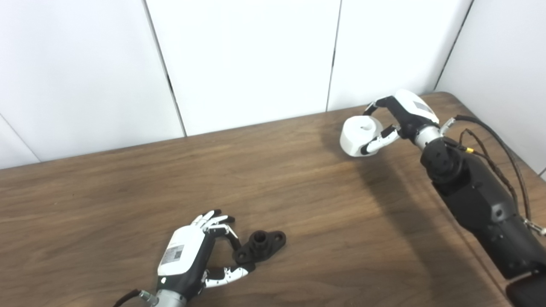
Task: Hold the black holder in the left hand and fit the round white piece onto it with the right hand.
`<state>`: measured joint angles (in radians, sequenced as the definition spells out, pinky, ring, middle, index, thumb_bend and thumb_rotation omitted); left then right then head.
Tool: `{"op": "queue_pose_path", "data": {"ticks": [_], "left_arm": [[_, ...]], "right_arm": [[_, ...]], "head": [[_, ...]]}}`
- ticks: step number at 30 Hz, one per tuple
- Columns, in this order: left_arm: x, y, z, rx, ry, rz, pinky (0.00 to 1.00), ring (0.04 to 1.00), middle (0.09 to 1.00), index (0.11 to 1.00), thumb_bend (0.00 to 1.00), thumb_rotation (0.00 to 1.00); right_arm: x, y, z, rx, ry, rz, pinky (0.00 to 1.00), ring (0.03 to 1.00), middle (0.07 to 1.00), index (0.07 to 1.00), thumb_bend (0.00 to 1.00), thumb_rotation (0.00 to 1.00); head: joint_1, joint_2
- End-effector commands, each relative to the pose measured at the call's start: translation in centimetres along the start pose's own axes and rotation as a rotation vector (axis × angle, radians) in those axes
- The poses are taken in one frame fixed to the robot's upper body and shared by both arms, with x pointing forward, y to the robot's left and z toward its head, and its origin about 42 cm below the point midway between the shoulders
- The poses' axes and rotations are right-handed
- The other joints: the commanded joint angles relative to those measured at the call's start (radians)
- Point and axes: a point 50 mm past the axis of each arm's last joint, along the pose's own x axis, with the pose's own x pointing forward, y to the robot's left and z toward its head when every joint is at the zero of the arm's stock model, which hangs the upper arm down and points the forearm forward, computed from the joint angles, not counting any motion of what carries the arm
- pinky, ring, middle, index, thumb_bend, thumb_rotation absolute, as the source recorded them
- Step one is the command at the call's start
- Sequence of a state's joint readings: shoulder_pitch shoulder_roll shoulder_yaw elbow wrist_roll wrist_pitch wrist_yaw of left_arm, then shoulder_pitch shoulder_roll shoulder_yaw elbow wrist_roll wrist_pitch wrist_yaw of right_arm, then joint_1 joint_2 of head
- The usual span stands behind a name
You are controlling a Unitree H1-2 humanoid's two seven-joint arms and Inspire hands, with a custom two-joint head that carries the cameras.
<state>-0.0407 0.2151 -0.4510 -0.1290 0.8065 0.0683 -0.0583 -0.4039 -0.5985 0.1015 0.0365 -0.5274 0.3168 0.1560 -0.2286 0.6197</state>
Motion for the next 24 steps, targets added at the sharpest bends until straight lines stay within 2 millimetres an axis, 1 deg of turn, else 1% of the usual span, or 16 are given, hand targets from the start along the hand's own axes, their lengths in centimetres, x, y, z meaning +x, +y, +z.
{"op": "queue_pose_path", "data": {"ticks": [1, 2, 7, 9, 10, 13, 16, 20, 24], "left_arm": [[-1.8, -3.4, -1.4, -0.002, 0.128, -0.211, 0.91, 0.921, 0.817, 0.488, 0.52, 0.05], [-1.8, -3.4, -1.2, 0.0, 0.129, -0.213, 0.91, 0.922, 0.818, 0.488, 0.52, 0.05], [-1.4, -3.3, -0.4, -0.003, 0.133, -0.224, 0.92, 0.926, 0.823, 0.488, 0.52, 0.05], [-1.3, -3.3, -0.2, -0.002, 0.132, -0.223, 0.92, 0.923, 0.821, 0.488, 0.52, 0.05], [-1.3, -3.3, 0.0, 0.0, 0.132, -0.223, 0.92, 0.923, 0.821, 0.488, 0.52, 0.05], [-1.1, -3.2, 0.4, 0.002, 0.135, -0.222, 0.92, 0.923, 0.821, 0.487, 0.52, 0.05], [-0.9, -3.1, 0.8, -0.007, 0.135, -0.216, 0.92, 0.923, 0.82, 0.487, 0.52, 0.05], [-0.7, -3.1, 1.1, -0.01, 0.133, -0.209, 0.92, 0.919, 0.818, 0.487, 0.52, 0.05], [-0.4, -3.1, 1.2, 0.001, 0.129, -0.207, 0.92, 0.917, 0.815, 0.487, 0.52, 0.05]], "right_arm": [[-0.5, -2.2, 2.6, 0.002, -0.071, -0.045, 0.87, 0.911, 0.806, 0.484, 0.52, 0.14], [-1.1, -2.2, 3.3, 0.004, -0.084, -0.035, 0.87, 0.911, 0.807, 0.484, 0.52, 0.14], [-4.7, -2.0, 7.3, 0.026, -0.188, 0.012, 0.86, 0.912, 0.799, 0.483, 0.52, 0.13], [-5.9, -1.8, 8.3, 0.041, -0.217, 0.028, 0.86, 0.917, 0.797, 0.483, 0.52, 0.13], [-6.6, -1.7, 8.9, 0.044, -0.236, 0.039, 0.85, 0.921, 0.8, 0.483, 0.52, 0.13], [-8.5, -1.2, 10.4, 0.051, -0.292, 0.078, 0.85, 0.929, 0.805, 0.483, 0.52, 0.13], [-10.0, -0.7, 11.4, 0.067, -0.332, 0.117, 0.84, 0.934, 0.805, 0.483, 0.52, 0.14], [-11.5, -0.1, 12.3, 0.076, -0.371, 0.152, 0.83, 0.928, 0.801, 0.482, 0.52, 0.14], [-12.8, 0.0, 13.2, 0.084, -0.408, 0.175, 0.84, 0.924, 0.795, 0.482, 0.52, 0.14]], "head": [[0.017, 0.008], [0.017, 0.008], [0.071, 0.037], [0.083, 0.041], [0.094, 0.051], [0.113, 0.065], [0.132, 0.079], [0.145, 0.092], [0.152, 0.109]]}}
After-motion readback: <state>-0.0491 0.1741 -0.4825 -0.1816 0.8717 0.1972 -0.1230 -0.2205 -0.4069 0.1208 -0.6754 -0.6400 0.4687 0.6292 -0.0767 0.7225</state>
